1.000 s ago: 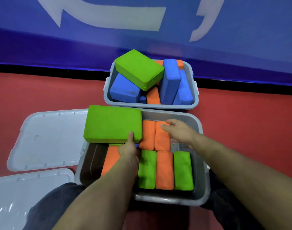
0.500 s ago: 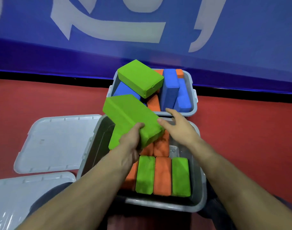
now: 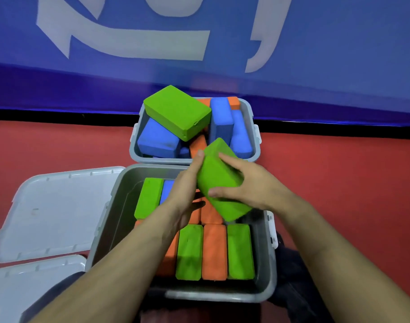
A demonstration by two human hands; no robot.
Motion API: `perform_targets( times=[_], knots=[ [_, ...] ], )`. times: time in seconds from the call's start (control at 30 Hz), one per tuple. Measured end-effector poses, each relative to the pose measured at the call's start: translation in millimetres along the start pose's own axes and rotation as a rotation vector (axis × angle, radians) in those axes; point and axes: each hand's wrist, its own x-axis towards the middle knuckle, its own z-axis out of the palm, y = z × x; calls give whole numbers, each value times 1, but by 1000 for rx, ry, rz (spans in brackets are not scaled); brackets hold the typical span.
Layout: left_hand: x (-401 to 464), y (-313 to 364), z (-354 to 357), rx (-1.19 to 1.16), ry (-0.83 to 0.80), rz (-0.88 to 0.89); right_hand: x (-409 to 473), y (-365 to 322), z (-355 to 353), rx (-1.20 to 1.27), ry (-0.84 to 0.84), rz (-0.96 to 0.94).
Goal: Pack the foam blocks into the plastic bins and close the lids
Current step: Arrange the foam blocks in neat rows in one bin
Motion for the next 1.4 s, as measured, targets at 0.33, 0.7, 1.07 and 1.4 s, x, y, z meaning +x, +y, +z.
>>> perform_targets(
  times=[0.33,0.7,1.07,1.4],
  knots=[
    [12,-6,5,64,-142,77,18,26,-7,168,82,66],
    [35,-19,33,-20,-54,79,36,50,-8,299,114,185],
    [52,-39,44,-16,-98,60,38,74,6,373,140,307],
    [79,-80,39,10,-16,-47,47,105,55,365,217,575]
  ],
)
